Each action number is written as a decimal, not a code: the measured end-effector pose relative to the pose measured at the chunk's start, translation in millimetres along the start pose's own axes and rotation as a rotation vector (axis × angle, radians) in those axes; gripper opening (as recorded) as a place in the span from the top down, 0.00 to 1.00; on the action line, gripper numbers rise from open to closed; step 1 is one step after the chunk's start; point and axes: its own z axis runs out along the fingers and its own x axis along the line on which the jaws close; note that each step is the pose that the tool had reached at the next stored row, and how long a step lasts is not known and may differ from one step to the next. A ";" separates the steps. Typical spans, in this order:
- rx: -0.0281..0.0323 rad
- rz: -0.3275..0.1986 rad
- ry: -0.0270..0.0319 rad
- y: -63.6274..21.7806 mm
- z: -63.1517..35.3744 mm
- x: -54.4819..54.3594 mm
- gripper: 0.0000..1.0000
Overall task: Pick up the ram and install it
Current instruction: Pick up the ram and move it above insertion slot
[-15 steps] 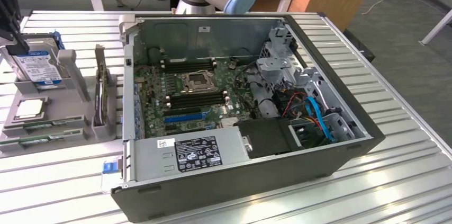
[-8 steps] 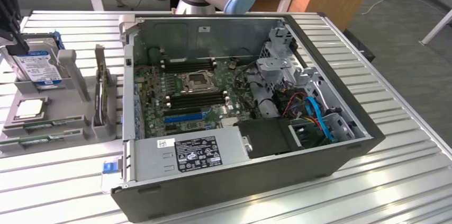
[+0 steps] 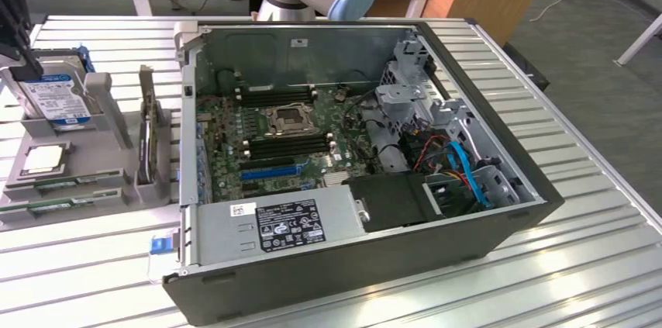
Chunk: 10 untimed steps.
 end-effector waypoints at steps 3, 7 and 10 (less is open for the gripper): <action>0.0000 0.000 0.0000 0.0 0.6 0.0 0.90; 0.0001 0.000 -0.0001 -0.1 1.8 0.0 0.90; 0.0000 0.000 0.0000 -0.1 3.5 0.1 0.90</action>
